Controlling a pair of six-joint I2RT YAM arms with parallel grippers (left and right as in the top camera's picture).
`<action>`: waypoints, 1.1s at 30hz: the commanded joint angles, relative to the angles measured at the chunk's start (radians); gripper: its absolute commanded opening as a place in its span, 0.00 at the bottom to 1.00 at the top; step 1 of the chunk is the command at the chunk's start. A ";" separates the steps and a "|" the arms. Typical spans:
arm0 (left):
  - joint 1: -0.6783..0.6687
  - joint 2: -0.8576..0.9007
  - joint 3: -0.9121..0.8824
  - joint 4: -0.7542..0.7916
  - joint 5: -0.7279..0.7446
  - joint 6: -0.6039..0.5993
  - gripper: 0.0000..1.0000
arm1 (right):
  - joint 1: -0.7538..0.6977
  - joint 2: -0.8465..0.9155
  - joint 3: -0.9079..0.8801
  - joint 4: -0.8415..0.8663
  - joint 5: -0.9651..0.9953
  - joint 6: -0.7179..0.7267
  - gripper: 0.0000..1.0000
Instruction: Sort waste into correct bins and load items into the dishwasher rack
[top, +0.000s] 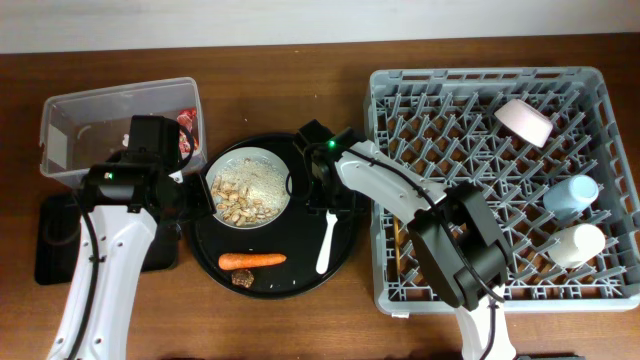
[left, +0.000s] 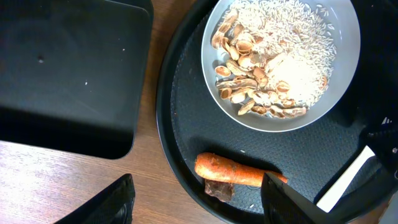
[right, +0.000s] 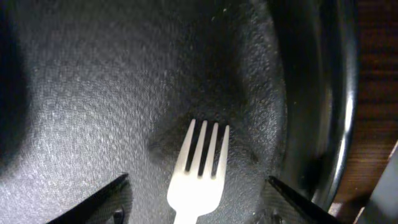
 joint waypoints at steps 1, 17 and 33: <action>0.003 0.003 0.001 0.000 -0.008 -0.013 0.64 | -0.004 0.012 0.001 0.014 0.028 0.020 0.66; 0.003 0.003 0.001 0.000 -0.008 -0.013 0.64 | -0.005 0.007 -0.124 0.093 -0.026 0.045 0.16; 0.003 0.003 0.001 0.008 -0.008 -0.013 0.64 | -0.259 -0.343 0.159 -0.399 0.065 -0.323 0.15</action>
